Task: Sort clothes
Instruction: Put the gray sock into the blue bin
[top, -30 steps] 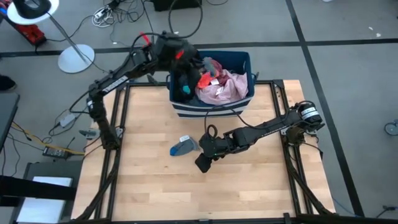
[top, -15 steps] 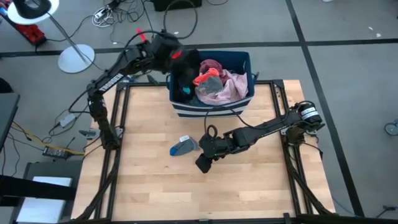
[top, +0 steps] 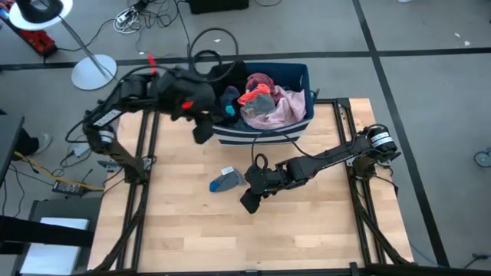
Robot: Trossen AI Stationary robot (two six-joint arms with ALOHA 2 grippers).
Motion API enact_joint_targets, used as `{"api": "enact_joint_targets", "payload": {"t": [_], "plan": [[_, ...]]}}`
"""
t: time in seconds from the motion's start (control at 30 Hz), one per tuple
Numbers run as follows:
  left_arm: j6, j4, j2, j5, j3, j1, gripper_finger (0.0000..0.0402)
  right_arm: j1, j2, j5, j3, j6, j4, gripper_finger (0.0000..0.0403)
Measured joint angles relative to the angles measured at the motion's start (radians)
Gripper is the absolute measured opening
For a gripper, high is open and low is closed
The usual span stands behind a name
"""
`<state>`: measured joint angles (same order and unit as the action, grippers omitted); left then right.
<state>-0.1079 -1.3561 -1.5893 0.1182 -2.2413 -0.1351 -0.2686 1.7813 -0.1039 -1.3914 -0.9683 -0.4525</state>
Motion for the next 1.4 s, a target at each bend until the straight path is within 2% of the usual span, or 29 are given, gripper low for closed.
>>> {"api": "enact_joint_targets", "payload": {"t": [0.17,0.5,0.63,0.73,0.9,1.03,1.27,1.4], "plan": [[-0.048,0.037,0.152,0.027,0.199,0.068,0.0147,0.016,0.000,0.000,0.000,0.065,0.046,0.0199],[-0.278,0.427,0.558,0.005,0.890,0.164,0.0147,0.067,0.000,0.001,0.000,0.301,0.201,0.0199],[-0.384,0.484,0.707,-0.059,1.094,0.181,0.0147,0.094,0.000,0.020,0.000,0.378,0.229,0.0199],[-0.484,0.502,0.803,-0.060,1.211,0.194,0.0147,0.124,0.000,0.037,0.000,0.422,0.217,0.0199],[-0.603,0.534,0.913,-0.044,1.344,0.196,0.0147,0.198,0.041,0.112,-0.001,0.464,0.204,0.0204],[-0.591,0.541,0.966,-0.048,1.384,0.196,0.0147,0.232,0.136,0.180,-0.047,0.502,0.158,0.0206],[-0.471,0.524,1.021,-0.044,1.425,0.197,0.0147,0.248,0.298,0.164,-0.248,0.750,-0.054,0.0206],[-0.468,0.523,1.039,-0.064,1.474,0.197,0.0147,0.247,0.411,0.163,-0.387,0.870,-0.228,0.0207]]}}
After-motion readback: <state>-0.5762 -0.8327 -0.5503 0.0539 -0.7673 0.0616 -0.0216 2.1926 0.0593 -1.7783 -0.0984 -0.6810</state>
